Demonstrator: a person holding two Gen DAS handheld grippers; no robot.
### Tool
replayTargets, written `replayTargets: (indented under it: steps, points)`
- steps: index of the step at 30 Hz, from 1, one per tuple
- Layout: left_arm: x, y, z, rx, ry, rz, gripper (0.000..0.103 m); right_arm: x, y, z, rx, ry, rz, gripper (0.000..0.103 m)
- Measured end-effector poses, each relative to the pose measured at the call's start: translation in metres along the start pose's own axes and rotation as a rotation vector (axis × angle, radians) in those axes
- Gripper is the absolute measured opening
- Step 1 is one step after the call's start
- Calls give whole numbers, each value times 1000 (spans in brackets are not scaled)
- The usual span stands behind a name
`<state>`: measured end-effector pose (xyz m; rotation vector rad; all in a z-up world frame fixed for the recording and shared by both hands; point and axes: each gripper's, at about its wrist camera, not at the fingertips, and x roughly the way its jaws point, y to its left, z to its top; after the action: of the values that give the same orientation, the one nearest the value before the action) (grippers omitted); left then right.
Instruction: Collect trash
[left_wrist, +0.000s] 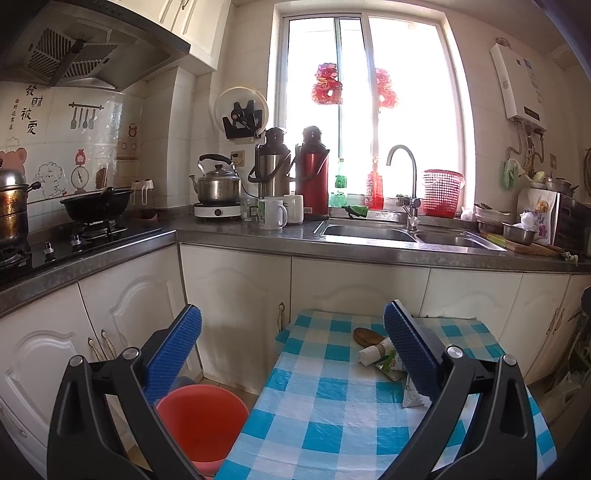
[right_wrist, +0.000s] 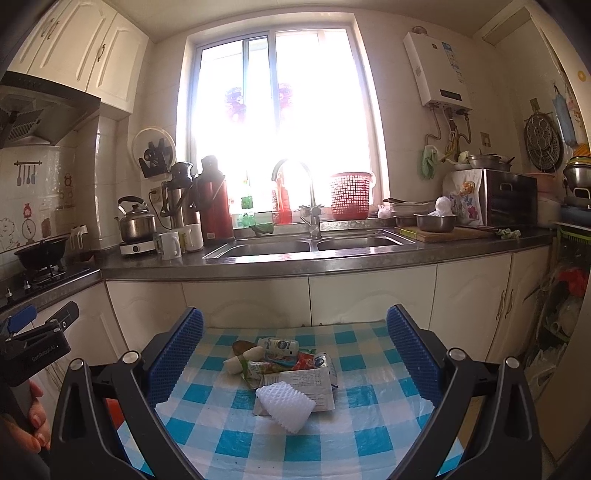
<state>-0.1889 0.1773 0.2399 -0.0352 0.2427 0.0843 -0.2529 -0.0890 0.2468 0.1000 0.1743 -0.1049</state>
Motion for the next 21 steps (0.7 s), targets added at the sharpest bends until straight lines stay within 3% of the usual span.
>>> replayTargets:
  steps: [11, 21]
  points:
    - [7, -10, -9, 15, 19, -38, 99, 8, -12, -6, 31, 19, -1, 98]
    - [46, -30, -48, 57, 134, -169, 99, 49, -49, -38, 132, 148, 8, 98]
